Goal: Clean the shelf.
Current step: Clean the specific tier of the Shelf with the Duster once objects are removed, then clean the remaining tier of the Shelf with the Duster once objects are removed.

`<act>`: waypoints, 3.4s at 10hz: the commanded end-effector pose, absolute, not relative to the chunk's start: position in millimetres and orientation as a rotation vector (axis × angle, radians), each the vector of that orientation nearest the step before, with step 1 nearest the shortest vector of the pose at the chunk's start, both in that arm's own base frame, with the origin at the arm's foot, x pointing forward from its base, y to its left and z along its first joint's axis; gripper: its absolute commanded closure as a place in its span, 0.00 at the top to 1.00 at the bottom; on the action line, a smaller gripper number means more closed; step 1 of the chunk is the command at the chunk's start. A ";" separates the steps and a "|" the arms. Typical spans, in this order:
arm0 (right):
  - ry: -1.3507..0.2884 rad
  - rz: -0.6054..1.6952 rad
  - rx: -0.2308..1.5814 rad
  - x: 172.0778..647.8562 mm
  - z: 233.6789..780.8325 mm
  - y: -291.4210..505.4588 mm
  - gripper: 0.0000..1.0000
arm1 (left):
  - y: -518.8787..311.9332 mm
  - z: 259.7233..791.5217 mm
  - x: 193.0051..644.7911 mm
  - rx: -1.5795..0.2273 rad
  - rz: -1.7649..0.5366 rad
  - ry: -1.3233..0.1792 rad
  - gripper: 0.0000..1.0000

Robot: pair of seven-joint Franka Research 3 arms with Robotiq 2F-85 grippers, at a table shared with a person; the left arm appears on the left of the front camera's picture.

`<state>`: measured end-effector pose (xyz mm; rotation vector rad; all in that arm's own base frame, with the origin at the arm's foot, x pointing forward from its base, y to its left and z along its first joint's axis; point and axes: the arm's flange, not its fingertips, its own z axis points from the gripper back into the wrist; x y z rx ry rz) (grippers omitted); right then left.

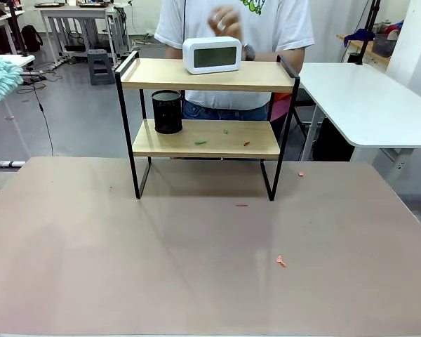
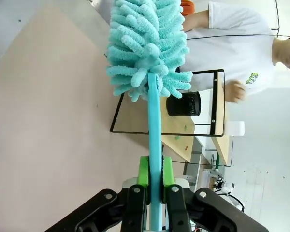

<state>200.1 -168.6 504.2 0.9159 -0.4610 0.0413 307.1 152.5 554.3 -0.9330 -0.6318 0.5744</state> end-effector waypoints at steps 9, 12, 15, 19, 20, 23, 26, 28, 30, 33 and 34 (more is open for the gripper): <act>-0.490 0.063 0.932 201.5 505.5 -167.6 1.00 | 147.2 556.2 309.3 -0.937 0.568 -0.616 0.13; -0.490 0.063 0.932 201.5 505.5 -167.6 1.00 | 147.2 556.2 309.3 -0.937 0.568 -0.616 0.13; -0.490 0.063 0.932 201.5 505.5 -167.6 1.00 | 150.8 567.8 253.6 -0.968 0.438 -0.562 0.13; -0.490 0.063 0.932 201.5 505.5 -167.6 1.00 | 151.7 559.1 162.0 -0.987 0.043 -0.356 0.13; -0.490 0.063 0.932 201.5 505.5 -167.6 1.00 | 137.5 554.9 164.7 -1.012 -0.068 -0.258 0.13; -0.490 0.063 0.932 201.5 505.5 -167.6 1.00 | 45.8 541.7 199.4 -0.959 -0.123 -0.175 0.13; -0.490 0.063 0.932 201.5 505.5 -167.6 1.00 | -48.0 529.9 232.8 -0.951 -0.075 -0.199 0.13; -0.490 0.063 0.932 201.5 505.5 -167.6 1.00 | -16.3 555.5 233.4 -0.923 -0.142 -0.142 0.13; -0.490 0.063 0.932 201.5 505.5 -167.6 1.00 | -16.3 555.5 233.4 -0.923 -0.142 -0.142 0.13; -0.490 0.063 0.932 201.5 505.5 -167.6 1.00 | -38.3 551.7 247.2 -0.918 -0.112 -0.214 0.13; -0.490 0.063 0.932 201.5 505.5 -167.6 1.00 | -55.6 547.7 258.9 -0.917 -0.110 -0.217 0.13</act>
